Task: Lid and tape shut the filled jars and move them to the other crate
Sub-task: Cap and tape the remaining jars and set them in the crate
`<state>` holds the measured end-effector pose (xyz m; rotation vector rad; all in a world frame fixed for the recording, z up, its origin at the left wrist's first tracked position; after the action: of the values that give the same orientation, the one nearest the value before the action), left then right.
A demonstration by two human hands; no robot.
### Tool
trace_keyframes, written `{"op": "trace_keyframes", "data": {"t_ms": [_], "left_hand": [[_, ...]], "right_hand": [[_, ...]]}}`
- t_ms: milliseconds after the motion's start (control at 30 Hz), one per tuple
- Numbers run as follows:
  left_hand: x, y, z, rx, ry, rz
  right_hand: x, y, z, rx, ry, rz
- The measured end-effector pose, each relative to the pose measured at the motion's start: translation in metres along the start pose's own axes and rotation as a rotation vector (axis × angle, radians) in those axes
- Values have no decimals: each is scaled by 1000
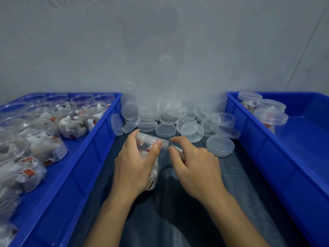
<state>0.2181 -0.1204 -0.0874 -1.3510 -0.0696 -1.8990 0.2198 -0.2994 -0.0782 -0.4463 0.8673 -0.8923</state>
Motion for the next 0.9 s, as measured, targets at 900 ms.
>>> {"op": "trace_keyframes", "data": {"t_ms": [900], "left_hand": [[-2,9,-3,-122,-206,-264]], "right_hand": [[-11,-12,-4,185,-86,-136]]}}
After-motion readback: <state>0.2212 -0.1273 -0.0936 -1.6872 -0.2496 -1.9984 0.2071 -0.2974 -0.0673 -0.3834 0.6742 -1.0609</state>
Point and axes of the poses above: each hand's wrist, its own z-axis towards the middle knuckle, its own y-axis out of the palm, x = y × z, the point moved 4 cm from there along z, towards the middle knuckle, and after that the axes turned 14 degrees about x, right-handed, at the moved point
